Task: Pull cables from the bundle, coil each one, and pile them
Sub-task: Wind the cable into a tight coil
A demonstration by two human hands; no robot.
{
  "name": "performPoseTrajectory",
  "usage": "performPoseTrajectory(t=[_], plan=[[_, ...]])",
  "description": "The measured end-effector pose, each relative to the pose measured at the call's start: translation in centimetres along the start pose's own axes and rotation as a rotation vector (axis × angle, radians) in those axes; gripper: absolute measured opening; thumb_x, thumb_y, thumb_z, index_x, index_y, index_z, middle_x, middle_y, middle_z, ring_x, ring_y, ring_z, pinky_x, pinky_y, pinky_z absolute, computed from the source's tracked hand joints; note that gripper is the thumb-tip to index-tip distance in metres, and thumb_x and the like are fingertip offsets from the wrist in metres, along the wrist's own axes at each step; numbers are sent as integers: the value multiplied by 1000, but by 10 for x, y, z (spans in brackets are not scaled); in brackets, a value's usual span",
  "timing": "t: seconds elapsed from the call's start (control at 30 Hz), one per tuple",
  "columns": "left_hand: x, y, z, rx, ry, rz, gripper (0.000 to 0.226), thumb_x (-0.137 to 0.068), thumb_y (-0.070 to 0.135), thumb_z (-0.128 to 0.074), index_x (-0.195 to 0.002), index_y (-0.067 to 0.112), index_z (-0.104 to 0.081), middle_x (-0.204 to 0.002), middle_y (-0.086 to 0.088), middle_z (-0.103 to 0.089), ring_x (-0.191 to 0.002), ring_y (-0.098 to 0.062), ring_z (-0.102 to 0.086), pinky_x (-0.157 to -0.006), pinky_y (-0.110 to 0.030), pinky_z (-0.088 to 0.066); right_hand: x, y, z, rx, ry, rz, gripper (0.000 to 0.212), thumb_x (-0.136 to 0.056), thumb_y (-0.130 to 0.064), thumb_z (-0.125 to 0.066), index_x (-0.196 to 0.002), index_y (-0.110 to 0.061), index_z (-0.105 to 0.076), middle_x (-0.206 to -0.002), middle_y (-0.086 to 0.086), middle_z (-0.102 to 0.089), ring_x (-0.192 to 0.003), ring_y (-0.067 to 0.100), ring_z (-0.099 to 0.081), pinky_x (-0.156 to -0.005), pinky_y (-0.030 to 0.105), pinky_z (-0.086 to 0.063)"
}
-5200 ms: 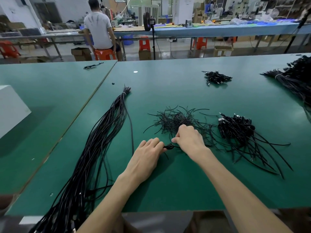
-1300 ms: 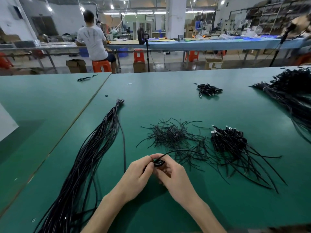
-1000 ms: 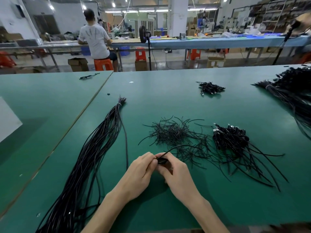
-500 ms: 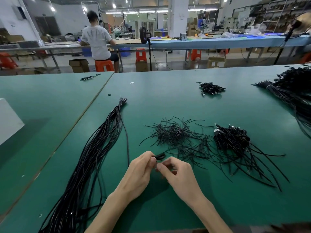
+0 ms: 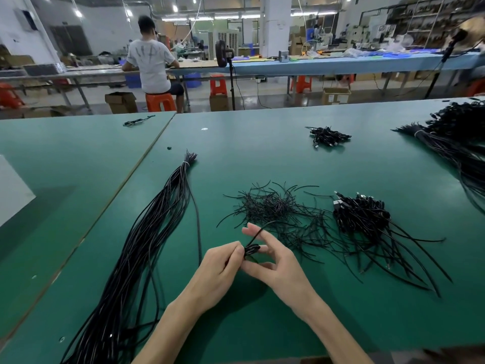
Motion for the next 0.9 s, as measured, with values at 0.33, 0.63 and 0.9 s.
performPoseTrajectory(t=[0.33, 0.63, 0.9], plan=[[0, 3, -6, -29, -55, -8, 40, -110, 45, -33, -92, 33, -67, -79, 7, -63, -73, -13, -59, -70, -35, -49, 2, 2, 7, 0, 84, -6, 22, -86, -21, -83, -107, -26, -78, -102, -2, -78, -101, 17, -73, -95, 43, -57], [0, 7, -9, -151, -57, -107, 49, -108, 50, -33, -80, 13, -50, -74, 6, -48, -64, -12, -45, -61, -22, -35, 3, 9, 14, 88, 169, -47, 20, -88, -14, -78, -99, -30, -78, -93, -6, -78, -87, 16, -71, -76, 37, -59], [5, 6, -12, -252, -72, -34, 48, -108, 54, -21, -85, 21, -49, -84, 9, -47, -76, -16, -49, -72, -30, -41, 6, 3, 15, 161, 195, -1, 28, -91, 1, -69, -101, -24, -76, -95, -15, -76, -93, 5, -71, -79, 18, -55]])
Point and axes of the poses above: each hand's wrist, its own x-axis away from the middle knuckle, its own z-axis out of the back of the hand, y = z × x, the point moved 9 cm from there along -x, towards the middle knuckle
